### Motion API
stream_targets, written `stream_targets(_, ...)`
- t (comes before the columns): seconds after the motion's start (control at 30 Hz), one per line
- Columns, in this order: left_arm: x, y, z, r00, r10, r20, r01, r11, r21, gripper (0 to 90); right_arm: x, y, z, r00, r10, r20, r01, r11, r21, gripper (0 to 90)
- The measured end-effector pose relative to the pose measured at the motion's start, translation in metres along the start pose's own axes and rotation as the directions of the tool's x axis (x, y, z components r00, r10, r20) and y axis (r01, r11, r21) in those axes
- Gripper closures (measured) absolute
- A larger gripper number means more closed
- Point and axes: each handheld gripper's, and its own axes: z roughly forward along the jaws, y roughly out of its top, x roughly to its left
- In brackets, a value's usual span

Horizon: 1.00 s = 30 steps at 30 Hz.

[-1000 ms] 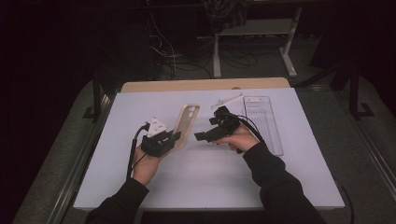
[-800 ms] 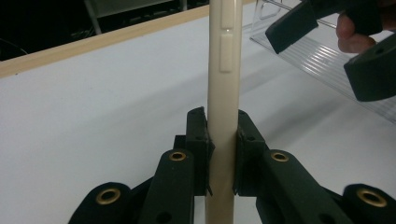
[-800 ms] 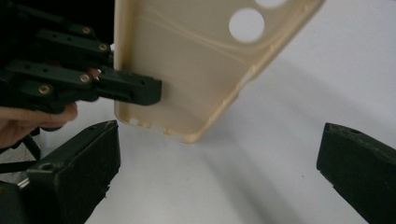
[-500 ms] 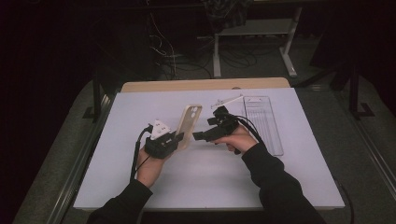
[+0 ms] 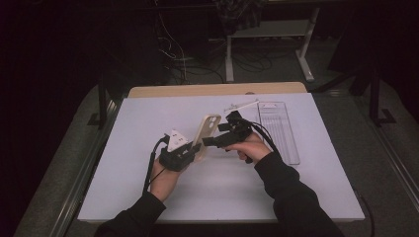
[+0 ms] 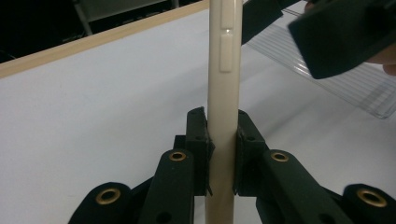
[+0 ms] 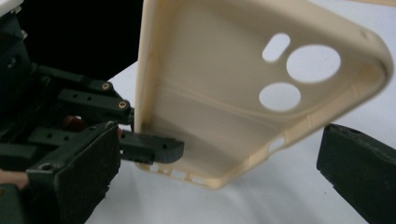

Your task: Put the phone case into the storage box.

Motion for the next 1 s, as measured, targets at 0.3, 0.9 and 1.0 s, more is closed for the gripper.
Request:
stream_targets(0.3, -0.003, 0.001, 0.000, 0.9999, 0.011, 0.002, -0.011, 0.9999, -0.003, 79.5, -0.001, 0.000, 0.000, 0.9998, 0.018, 0.002, -0.018, 1.000, -0.010, 0.0)
stream_targets(0.9, -0.014, 0.000, 0.004, 0.9993, 0.034, 0.017, -0.034, 0.9994, 0.006, 79.4, -0.001, 0.001, 0.000, 0.9988, 0.048, -0.011, -0.049, 0.997, -0.055, 0.0)
stream_targets(1.0, -0.016, 0.000, 0.005, 0.9990, 0.041, 0.018, -0.041, 0.9991, 0.009, 79.4, -0.001, 0.001, 0.000, 0.9986, 0.053, -0.009, -0.053, 0.997, -0.056, 0.0)
